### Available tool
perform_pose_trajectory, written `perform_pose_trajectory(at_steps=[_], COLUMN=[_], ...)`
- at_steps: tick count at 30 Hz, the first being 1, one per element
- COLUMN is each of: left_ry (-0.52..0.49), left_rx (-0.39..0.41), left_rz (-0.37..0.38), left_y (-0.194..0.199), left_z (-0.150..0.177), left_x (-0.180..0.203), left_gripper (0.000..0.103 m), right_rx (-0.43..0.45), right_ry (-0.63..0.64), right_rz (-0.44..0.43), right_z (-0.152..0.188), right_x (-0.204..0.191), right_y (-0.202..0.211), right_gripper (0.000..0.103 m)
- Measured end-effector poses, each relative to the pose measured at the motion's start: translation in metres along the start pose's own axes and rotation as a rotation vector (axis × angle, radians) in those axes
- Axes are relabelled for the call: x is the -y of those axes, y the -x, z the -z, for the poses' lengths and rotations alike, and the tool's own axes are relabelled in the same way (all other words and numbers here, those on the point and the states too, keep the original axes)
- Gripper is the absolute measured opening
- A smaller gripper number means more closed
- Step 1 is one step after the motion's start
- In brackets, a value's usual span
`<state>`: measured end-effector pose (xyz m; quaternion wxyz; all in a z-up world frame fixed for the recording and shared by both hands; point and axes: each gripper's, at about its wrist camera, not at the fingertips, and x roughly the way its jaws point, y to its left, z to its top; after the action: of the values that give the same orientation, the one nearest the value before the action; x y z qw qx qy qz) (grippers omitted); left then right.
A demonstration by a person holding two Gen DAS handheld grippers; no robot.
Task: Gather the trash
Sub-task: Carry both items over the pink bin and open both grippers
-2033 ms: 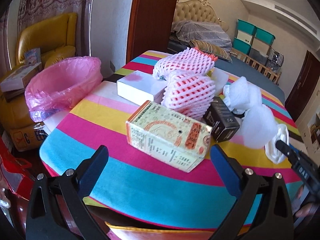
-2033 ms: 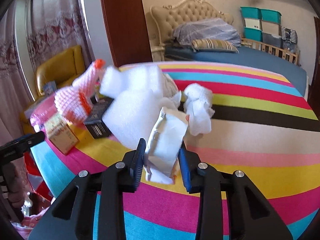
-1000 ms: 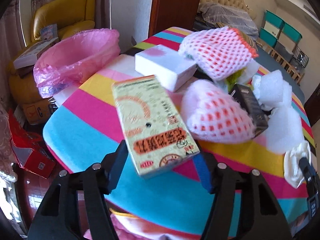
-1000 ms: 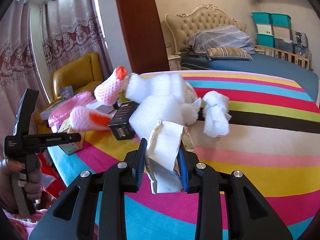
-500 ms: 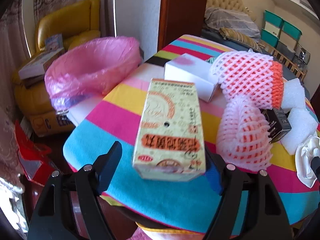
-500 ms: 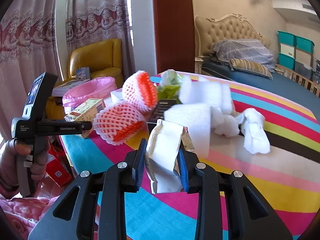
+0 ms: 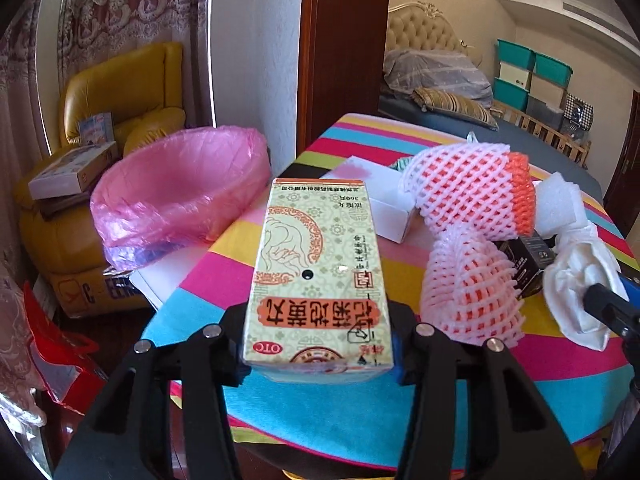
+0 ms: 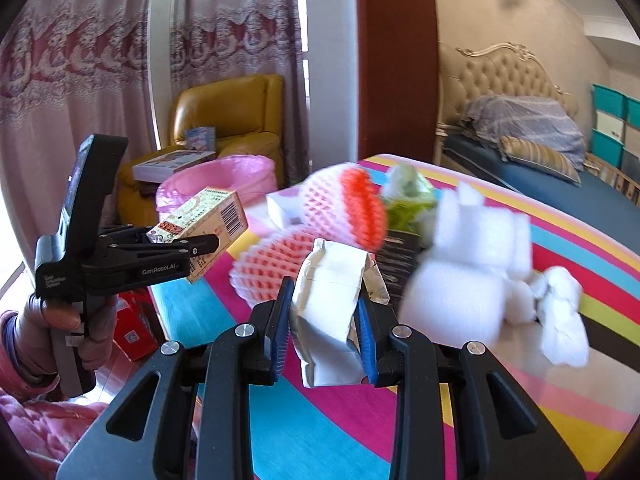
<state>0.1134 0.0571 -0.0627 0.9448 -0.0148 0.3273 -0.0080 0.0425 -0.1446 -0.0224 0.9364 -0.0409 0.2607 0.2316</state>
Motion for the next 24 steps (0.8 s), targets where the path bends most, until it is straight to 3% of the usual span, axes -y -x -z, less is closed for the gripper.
perform_pose_trajectory(at_steps=[12, 24], left_ry=[0.046, 0.089], left_rx=[0.077, 0.108], left_rz=[-0.063, -0.116], left_y=[0.030, 0.031], left_z=[-0.003, -0.034], left_x=[-0.049, -0.109], left_gripper=[0.049, 0.049], right_rx=[0.014, 0.040], right_ry=[0.028, 0.049], right_rz=[-0.125, -0.244], right_z=[-0.038, -0.109], right_x=[-0.031, -0.066], right_y=[-0.042, -0.098], right_gripper=[0.030, 0.030])
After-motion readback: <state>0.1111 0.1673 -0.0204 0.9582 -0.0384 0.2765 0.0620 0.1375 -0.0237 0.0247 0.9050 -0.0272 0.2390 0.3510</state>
